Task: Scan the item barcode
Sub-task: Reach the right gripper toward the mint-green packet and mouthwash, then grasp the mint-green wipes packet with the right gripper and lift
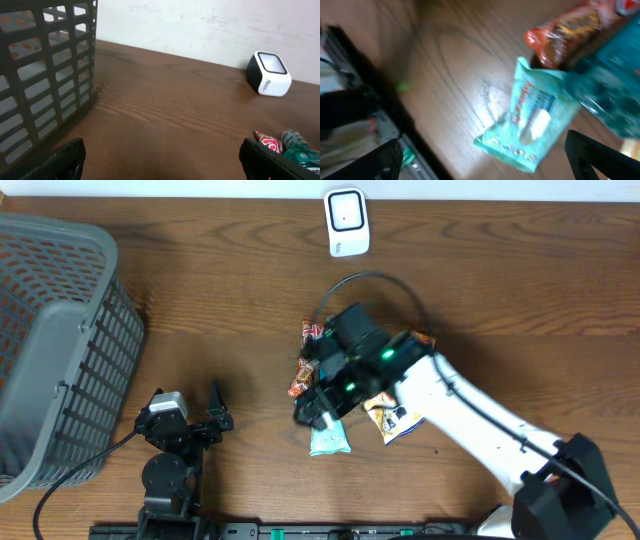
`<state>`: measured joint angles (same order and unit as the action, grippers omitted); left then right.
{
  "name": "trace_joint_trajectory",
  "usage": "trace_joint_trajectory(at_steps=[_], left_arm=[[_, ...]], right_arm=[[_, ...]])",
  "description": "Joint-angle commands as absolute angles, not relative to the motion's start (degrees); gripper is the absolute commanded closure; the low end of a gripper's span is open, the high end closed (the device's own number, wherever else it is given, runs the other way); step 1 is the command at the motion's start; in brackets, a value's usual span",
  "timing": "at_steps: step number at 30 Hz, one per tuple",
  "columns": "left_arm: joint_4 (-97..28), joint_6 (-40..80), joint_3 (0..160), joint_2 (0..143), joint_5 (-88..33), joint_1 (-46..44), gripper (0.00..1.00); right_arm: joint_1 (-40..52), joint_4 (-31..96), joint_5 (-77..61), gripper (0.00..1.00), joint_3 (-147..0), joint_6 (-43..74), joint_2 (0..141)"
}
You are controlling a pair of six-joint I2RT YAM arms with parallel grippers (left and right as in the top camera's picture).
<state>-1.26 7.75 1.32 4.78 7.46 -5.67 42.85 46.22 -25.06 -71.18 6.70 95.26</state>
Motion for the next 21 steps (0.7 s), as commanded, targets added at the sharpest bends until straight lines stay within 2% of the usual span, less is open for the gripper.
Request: trace_joint_trajectory(at_steps=[1, 8, 10, 12, 14, 16, 17, 18, 21], left_arm=[[-3.40, 8.23, 0.23, 4.84, 8.60, -5.43, 0.02], [-3.40, 8.23, 0.23, 4.84, 8.60, -5.43, 0.02], [-3.40, 8.23, 0.23, 4.84, 8.60, -5.43, 0.02], [-3.40, 8.23, 0.23, 4.84, 8.60, -5.43, 0.02], [-3.40, 8.23, 0.23, 4.84, 8.60, -5.41, 0.02], [-3.40, 8.25, 0.23, 4.84, 8.60, -5.43, 0.02], [-3.40, 8.25, 0.23, 4.84, 8.60, -5.43, 0.02], [-3.40, 8.25, 0.23, 4.84, 8.60, -5.41, 0.02], [-3.40, 8.25, 0.23, 4.84, 8.60, -5.41, 0.02]], right_arm=[[47.75, 45.01, -11.94, 0.01, -70.61, 8.23, 97.54], [54.72, 45.69, 5.96, 0.08, -70.59, 20.84, 105.06], [55.18, 44.56, 6.52, 0.18, -70.59, 21.61, 107.53], [55.18, 43.79, 5.63, 0.35, -70.59, 21.65, 110.06], [55.18, 44.34, 5.48, 0.59, -70.72, 21.65, 112.49], [55.05, 46.44, 5.48, 0.91, -71.75, 22.37, 113.40], [54.96, 47.51, 5.61, 0.97, -72.25, 23.18, 113.38], [54.96, 48.31, 5.58, 0.99, -72.73, 23.81, 113.25], [54.76, 51.22, 1.52, 0.99, -75.37, 23.55, 112.07]])
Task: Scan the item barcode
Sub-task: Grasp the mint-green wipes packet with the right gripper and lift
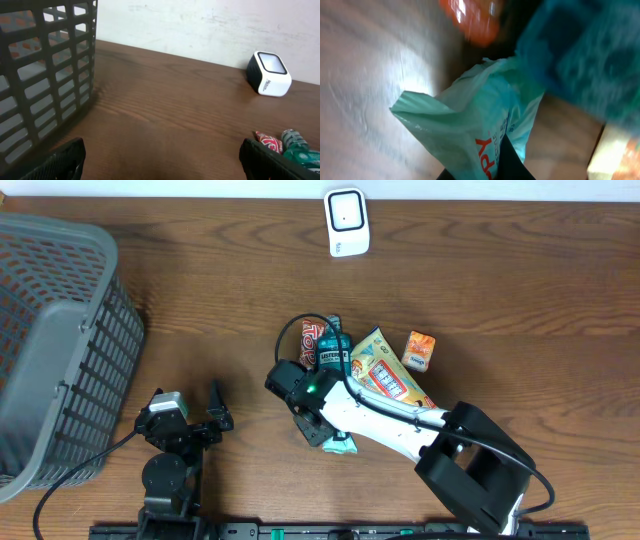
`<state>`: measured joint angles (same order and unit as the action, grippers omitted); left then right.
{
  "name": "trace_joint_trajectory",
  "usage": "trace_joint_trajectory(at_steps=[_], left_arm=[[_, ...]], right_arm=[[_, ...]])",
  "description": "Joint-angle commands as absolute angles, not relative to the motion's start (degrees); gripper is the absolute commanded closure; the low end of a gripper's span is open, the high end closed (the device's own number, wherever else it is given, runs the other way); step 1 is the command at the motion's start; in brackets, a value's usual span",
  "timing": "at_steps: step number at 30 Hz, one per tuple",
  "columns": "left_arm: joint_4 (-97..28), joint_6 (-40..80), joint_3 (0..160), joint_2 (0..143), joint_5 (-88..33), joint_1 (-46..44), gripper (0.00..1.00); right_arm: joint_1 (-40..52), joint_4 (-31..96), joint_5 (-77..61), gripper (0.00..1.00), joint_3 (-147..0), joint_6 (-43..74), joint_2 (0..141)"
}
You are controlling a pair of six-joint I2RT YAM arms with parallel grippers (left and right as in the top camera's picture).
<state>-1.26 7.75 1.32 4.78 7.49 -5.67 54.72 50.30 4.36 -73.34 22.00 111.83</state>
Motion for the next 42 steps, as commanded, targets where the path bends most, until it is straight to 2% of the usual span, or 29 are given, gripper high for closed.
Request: trace_joint_trajectory(at_steps=[1, 9, 14, 16, 18, 22, 29, 31, 34, 36, 42], left_arm=[[-3.40, 8.23, 0.23, 4.84, 8.60, -5.43, 0.02], [-3.40, 8.23, 0.23, 4.84, 8.60, -5.41, 0.02], [-3.40, 8.25, 0.23, 4.84, 8.60, -5.43, 0.02], [-3.40, 8.23, 0.23, 4.84, 8.60, -5.43, 0.02], [-3.40, 8.25, 0.23, 4.84, 8.60, -5.41, 0.02], [-3.40, 8.23, 0.23, 4.84, 8.60, -5.41, 0.02], [-3.40, 8.23, 0.23, 4.84, 8.60, -5.43, 0.02], [-3.40, 8.25, 0.23, 4.84, 8.60, -5.43, 0.02], [-3.40, 8.23, 0.23, 4.84, 8.60, -5.41, 0.02], [-3.40, 8.23, 0.23, 4.84, 8.60, -5.43, 0.02], [-3.40, 8.23, 0.23, 4.84, 8.60, -5.41, 0.02]], right_arm=[[54.24, 52.71, -2.37, 0.99, -77.08, 21.96, 111.26], [42.48, 60.23, -39.55, 0.99, -81.84, -3.40, 102.91], [33.78, 63.66, -51.79, 0.99, -81.34, -11.25, 102.35], [30.92, 62.94, -47.88, 0.99, -80.47, -11.20, 102.35], [28.49, 62.11, -37.78, 0.98, -80.31, -8.97, 102.35], [25.36, 59.68, -10.90, 0.99, -80.23, 9.85, 102.35], [23.88, 59.86, -5.50, 0.99, -80.18, 13.58, 102.35], [23.88, 59.79, -12.91, 0.99, -80.18, 11.94, 102.32], [23.88, 59.83, -36.64, 0.99, -80.18, -3.33, 102.35], [23.88, 60.71, -46.24, 0.99, -80.16, -9.63, 102.35], [23.88, 61.84, -66.65, 0.94, -80.18, -6.52, 102.32]])
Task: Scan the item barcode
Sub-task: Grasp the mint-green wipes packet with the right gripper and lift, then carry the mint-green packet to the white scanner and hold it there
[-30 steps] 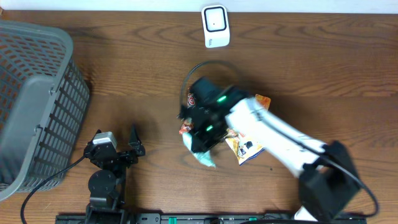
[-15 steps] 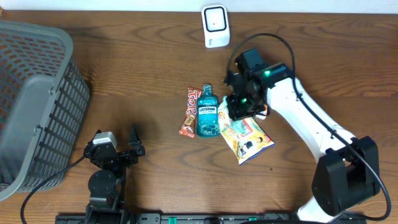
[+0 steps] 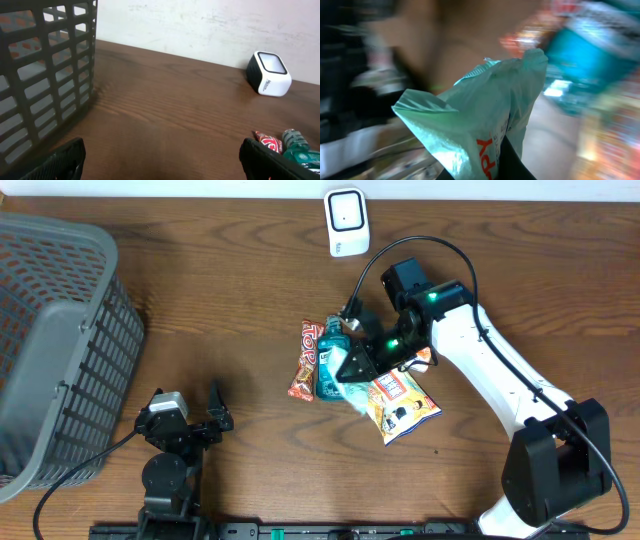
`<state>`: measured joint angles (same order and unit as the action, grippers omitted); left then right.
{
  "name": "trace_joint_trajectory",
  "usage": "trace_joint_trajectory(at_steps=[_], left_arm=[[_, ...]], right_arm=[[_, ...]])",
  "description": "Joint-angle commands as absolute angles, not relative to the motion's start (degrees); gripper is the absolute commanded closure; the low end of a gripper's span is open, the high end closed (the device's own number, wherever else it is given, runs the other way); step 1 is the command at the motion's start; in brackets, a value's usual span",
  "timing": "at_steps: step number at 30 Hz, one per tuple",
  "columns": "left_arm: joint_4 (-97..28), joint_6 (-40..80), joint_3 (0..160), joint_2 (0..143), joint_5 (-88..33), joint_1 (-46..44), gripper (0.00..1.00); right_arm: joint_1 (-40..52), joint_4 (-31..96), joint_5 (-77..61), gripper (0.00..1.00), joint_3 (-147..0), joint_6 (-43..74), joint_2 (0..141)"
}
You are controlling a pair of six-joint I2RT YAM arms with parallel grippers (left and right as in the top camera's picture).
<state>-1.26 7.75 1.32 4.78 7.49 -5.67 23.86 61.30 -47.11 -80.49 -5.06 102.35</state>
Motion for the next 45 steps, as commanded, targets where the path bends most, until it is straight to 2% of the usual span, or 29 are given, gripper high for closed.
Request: trace_joint_trajectory(at_steps=[1, 4, 6, 7, 15, 28, 37, 42, 45], left_arm=[[-3.40, 8.23, 0.23, 4.84, 8.60, -5.43, 0.02], [-3.40, 8.23, 0.23, 4.84, 8.60, -5.43, 0.02], [-3.40, 8.23, 0.23, 4.84, 8.60, -5.43, 0.02], [-3.40, 8.23, 0.23, 4.84, 8.60, -5.41, 0.02], [-3.40, 8.23, 0.23, 4.84, 8.60, -5.43, 0.02], [-3.40, 8.23, 0.23, 4.84, 8.60, -5.43, 0.02], [-3.40, 8.23, 0.23, 4.84, 8.60, -5.43, 0.02], [-3.40, 8.23, 0.23, 4.84, 8.60, -5.43, 0.02], [-3.40, 8.25, 0.23, 4.84, 8.60, -5.43, 0.02]], right_arm=[[23.88, 62.15, -70.54, 0.93, -80.18, -5.63, 102.32], [23.88, 62.92, -82.04, 0.91, -80.18, -4.08, 102.32], [23.88, 64.42, -86.28, 0.99, -80.18, -1.96, 102.32], [23.83, 65.58, -87.24, 0.99, -80.18, -0.73, 102.32], [22.83, 76.05, -87.55, 0.99, -80.16, -1.67, 102.32], [21.80, 79.64, -85.54, 0.99, -80.16, -5.04, 102.32], [19.84, 78.52, -62.26, 0.99, -80.18, -7.35, 102.32], [19.00, 67.68, -47.11, 0.99, -80.18, -5.58, 102.32], [19.18, 60.01, -34.46, 0.99, -80.18, 2.66, 102.32]])
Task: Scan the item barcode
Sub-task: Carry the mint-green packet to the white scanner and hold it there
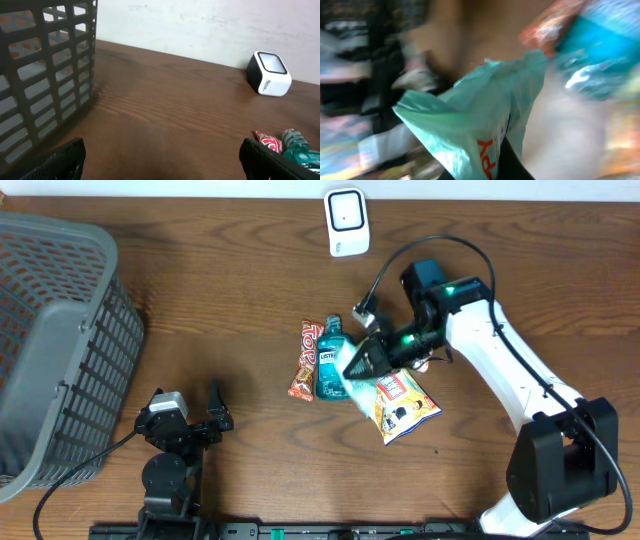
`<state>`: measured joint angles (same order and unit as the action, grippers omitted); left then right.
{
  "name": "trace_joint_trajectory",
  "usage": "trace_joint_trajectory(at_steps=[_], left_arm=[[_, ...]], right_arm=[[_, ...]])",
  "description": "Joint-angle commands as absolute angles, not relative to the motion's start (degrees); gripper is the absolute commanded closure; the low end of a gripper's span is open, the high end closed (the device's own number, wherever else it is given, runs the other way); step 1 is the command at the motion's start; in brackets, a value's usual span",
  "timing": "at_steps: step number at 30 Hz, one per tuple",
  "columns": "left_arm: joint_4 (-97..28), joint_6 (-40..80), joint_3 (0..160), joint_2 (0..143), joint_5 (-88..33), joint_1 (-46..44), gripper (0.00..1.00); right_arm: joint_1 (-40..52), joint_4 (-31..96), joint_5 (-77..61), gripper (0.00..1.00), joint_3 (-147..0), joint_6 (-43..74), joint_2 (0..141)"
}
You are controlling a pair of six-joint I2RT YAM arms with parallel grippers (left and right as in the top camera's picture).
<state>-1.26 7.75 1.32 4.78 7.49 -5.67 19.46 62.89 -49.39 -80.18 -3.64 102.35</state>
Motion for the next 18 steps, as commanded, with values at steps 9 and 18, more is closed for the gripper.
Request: trace_joint_trajectory(at_steps=[9, 18], left_arm=[[-3.40, 8.23, 0.23, 4.84, 8.60, -5.43, 0.02], [-3.40, 8.23, 0.23, 4.84, 8.60, -5.41, 0.02]], right_arm=[[19.22, 37.80, -10.35, 0.99, -80.18, 9.87, 102.32], [19.55, 18.33, 3.77, 0.99, -80.40, 10.61, 103.26]])
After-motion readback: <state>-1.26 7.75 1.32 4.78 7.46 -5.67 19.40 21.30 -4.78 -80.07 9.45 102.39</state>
